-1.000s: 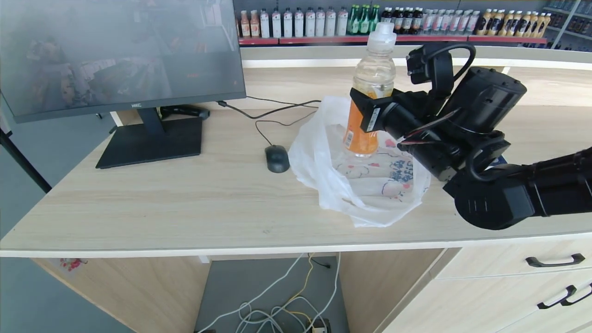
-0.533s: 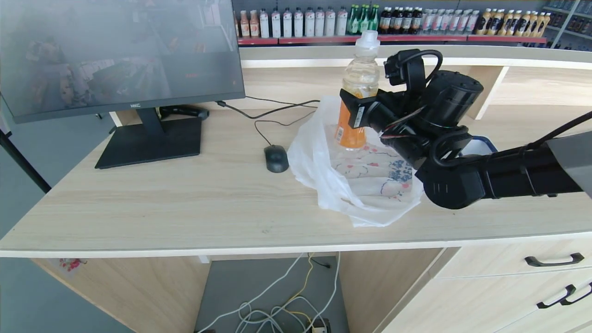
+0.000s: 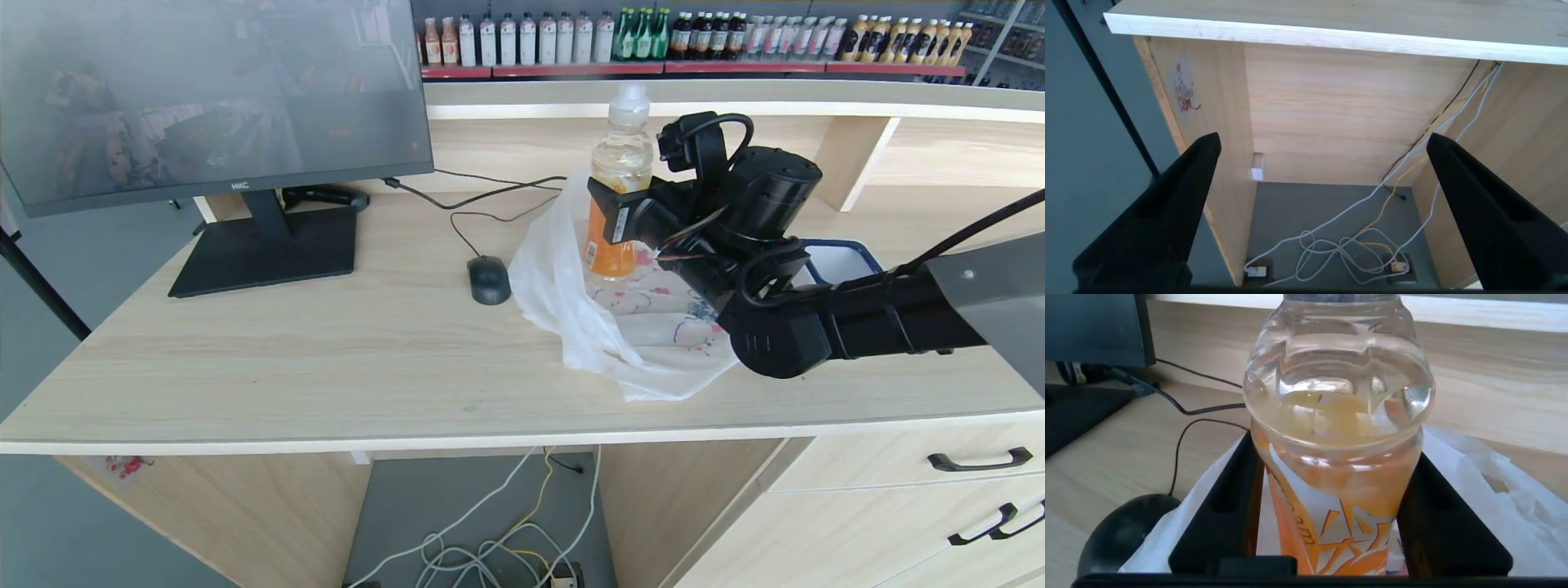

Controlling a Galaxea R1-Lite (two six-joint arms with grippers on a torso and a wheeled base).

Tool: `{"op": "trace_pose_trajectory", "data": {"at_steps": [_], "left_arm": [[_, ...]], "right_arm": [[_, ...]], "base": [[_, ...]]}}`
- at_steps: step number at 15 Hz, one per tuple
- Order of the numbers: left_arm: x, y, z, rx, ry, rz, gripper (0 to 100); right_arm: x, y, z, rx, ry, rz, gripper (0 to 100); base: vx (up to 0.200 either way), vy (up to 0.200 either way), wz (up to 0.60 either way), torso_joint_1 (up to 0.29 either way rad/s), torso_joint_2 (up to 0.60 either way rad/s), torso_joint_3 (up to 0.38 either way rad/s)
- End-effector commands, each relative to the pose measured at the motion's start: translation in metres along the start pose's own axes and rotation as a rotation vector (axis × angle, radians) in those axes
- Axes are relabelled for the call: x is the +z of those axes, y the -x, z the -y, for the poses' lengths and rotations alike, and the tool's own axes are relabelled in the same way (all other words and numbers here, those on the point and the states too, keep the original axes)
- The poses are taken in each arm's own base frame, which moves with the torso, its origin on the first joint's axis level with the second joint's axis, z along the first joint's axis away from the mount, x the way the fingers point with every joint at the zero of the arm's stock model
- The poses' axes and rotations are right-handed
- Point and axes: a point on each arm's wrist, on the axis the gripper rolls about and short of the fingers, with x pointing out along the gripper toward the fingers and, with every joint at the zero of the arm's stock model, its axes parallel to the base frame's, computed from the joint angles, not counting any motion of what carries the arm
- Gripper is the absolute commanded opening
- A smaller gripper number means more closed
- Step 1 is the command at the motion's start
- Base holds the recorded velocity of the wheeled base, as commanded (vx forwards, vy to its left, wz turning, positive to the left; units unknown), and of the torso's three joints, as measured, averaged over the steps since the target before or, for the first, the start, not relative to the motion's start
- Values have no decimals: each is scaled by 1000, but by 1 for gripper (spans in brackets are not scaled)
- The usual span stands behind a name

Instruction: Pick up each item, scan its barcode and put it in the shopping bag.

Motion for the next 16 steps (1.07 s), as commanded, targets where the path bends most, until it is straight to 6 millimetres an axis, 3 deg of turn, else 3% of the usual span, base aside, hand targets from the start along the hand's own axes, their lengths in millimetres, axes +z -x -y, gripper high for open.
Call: {"op": "trace_pose_trajectory", "data": {"at_steps": [1,7,16], "left_arm": [[0,0,0,1,0,1,100],[0,0,0,-1,0,1,100],[0,0,0,1,0,1,100]], "right_arm": [[-5,-1,0,-1,2,-9,0],[-19,-3,-4,8,4,-39,0],[-20,-3,-4,7,4,-42,0]], "base": [[0,0,0,0,0,0],[0,0,0,0,0,0],[0,0,0,0,0,0]]}}
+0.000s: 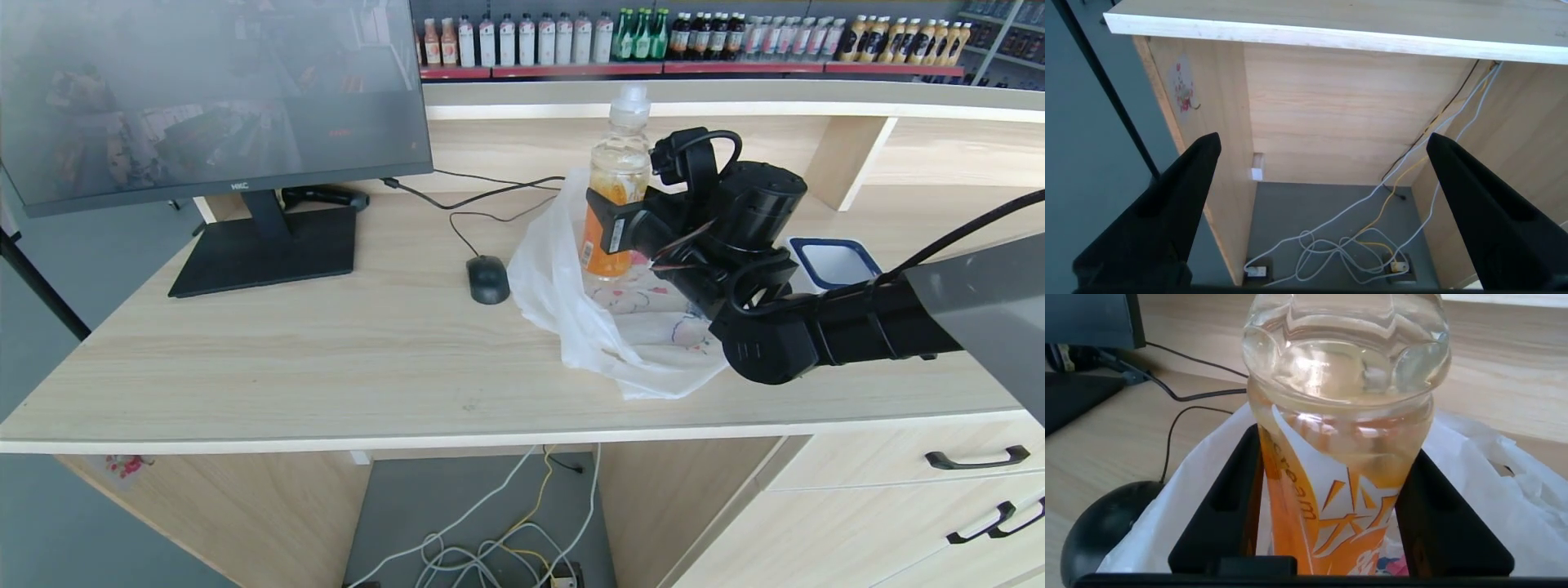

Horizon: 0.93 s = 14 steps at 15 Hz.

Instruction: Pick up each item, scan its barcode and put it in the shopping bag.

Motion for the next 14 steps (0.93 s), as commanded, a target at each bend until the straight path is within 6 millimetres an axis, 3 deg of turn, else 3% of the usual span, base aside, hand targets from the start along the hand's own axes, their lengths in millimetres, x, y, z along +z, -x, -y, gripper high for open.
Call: {"op": "trace_pose_trajectory", "data": {"at_steps": [1,7,8,14], "left_arm": [[0,0,0,1,0,1,100],[0,0,0,1,0,1,100],[0,0,0,1,0,1,100],[0,0,0,-1,0,1,100]], "right_arm": [[-2,0,-1,1,1,-6,0],[-1,0,0,-1,1,-3,0],[-1,0,0,-1,1,-2,100],[1,0,1,-3,0,4,100]], "base": [[0,0,0,0,0,0],[0,0,0,0,0,0],[0,0,0,0,0,0],[0,0,0,0,0,0]]}}
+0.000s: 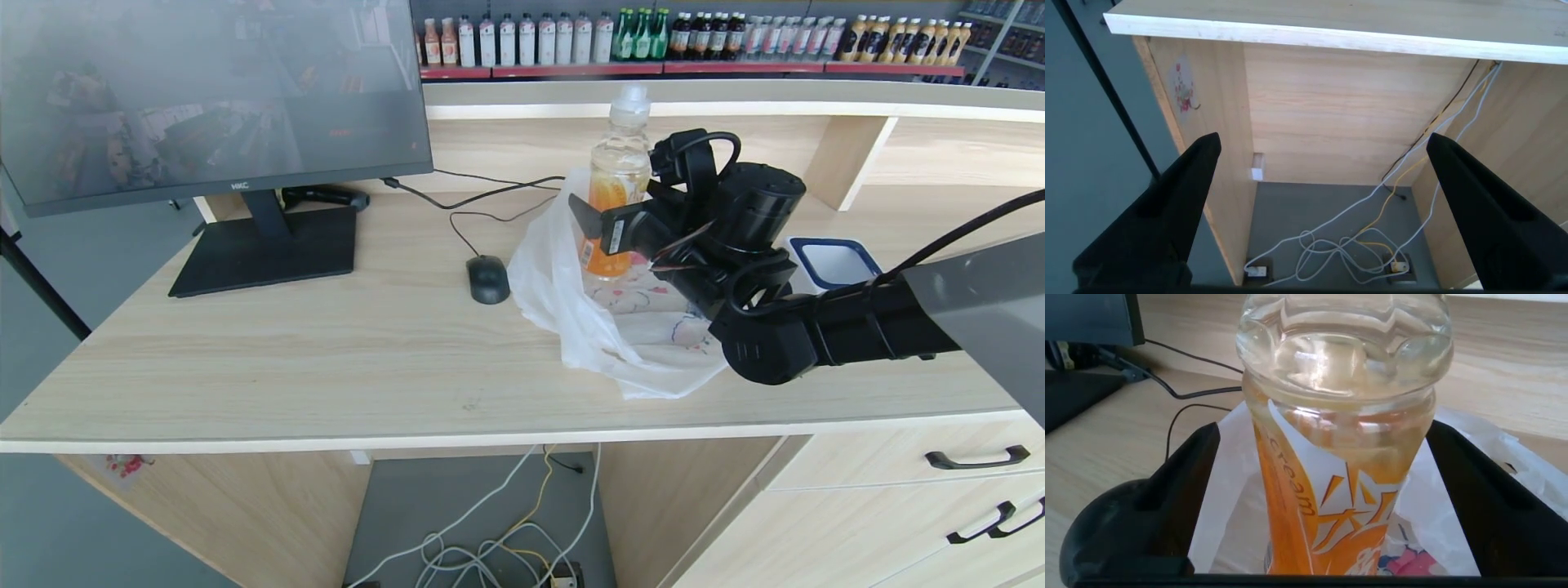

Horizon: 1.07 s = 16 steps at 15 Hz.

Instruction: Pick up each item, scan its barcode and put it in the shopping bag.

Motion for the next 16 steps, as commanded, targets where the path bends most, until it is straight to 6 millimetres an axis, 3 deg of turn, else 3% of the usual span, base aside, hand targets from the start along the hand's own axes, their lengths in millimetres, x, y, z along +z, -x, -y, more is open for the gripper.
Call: {"op": "trace_pose_trajectory", "data": {"at_steps": [1,8,10,13,16], "left_arm": [[0,0,0,0,0,2,100],[0,0,0,0,0,0,100],[0,0,0,0,0,0,100],[0,0,0,2,0,0,100],[0,0,0,-1,-1,0,100]], "right_arm": [[1,0,0,-1,0,4,100],[29,16,3,-11,2,72,100],[38,35,5,-15,2,89,100],[36,65,9,-16,-14,120,100],[50,90,10,-25,-25,233,100]], "base": [[0,0,0,0,0,0],[0,0,0,0,0,0],[0,0,0,0,0,0],[0,0,0,0,0,0],[0,0,0,0,0,0]]}}
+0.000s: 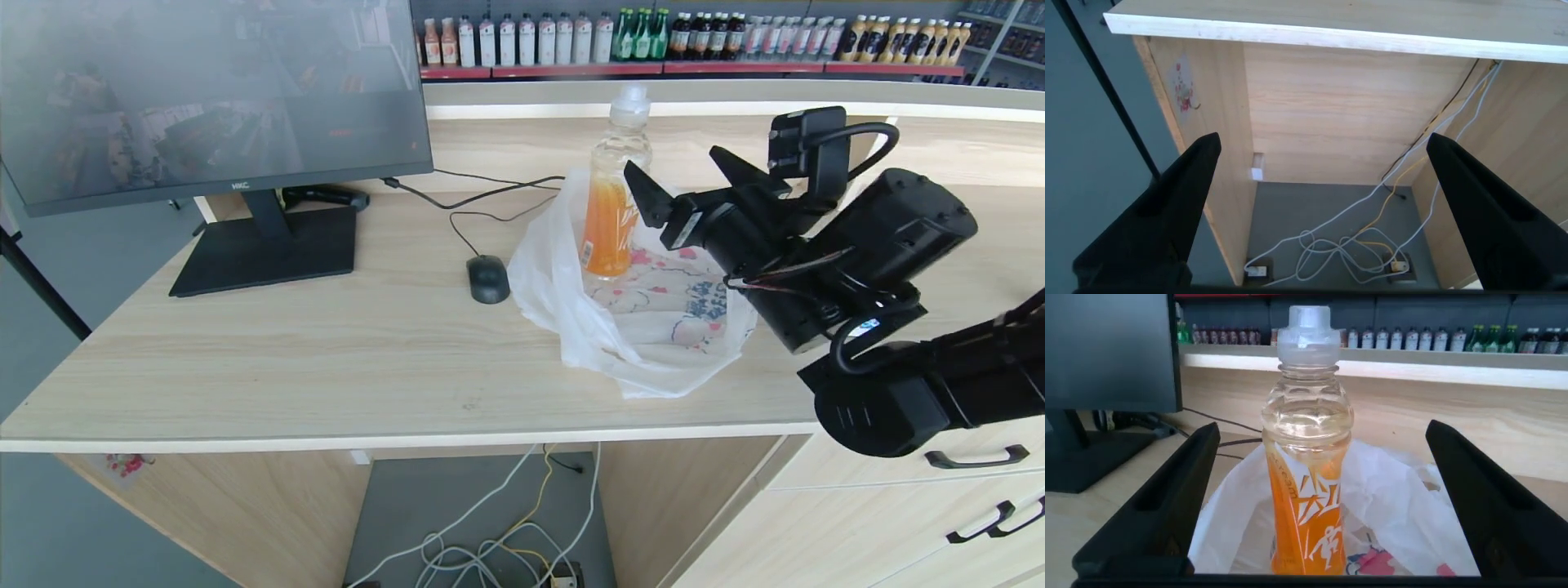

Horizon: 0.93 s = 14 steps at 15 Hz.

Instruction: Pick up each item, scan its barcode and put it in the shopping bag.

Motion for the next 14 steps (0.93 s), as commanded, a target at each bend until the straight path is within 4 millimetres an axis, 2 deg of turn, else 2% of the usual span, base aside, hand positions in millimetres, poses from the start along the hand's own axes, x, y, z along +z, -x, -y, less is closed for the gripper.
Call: {"op": "trace_pose_trajectory", "data": {"at_steps": [1,4,6,7,9,14], "left_arm": [[0,0,0,0,1,1,100],[0,0,0,2,1,1,100],[0,0,0,0,3,1,100],[0,0,0,2,3,1,100],[0,0,0,0,0,1,100],[0,0,0,2,1,1,100]], "right_arm": [[13,24,3,-3,-1,21,100],[-3,63,4,7,1,-59,100],[1,75,-8,45,-21,-78,100],[3,76,-9,48,-27,-75,100],[8,77,-8,37,-30,-63,100],[9,77,-7,25,-31,-61,100]], "base": [[0,0,0,0,0,0],[0,0,0,0,0,0],[0,0,0,0,0,0],[0,0,0,0,0,0],[-200,0,0,2,0,5],[0,0,0,0,0,0]]}}
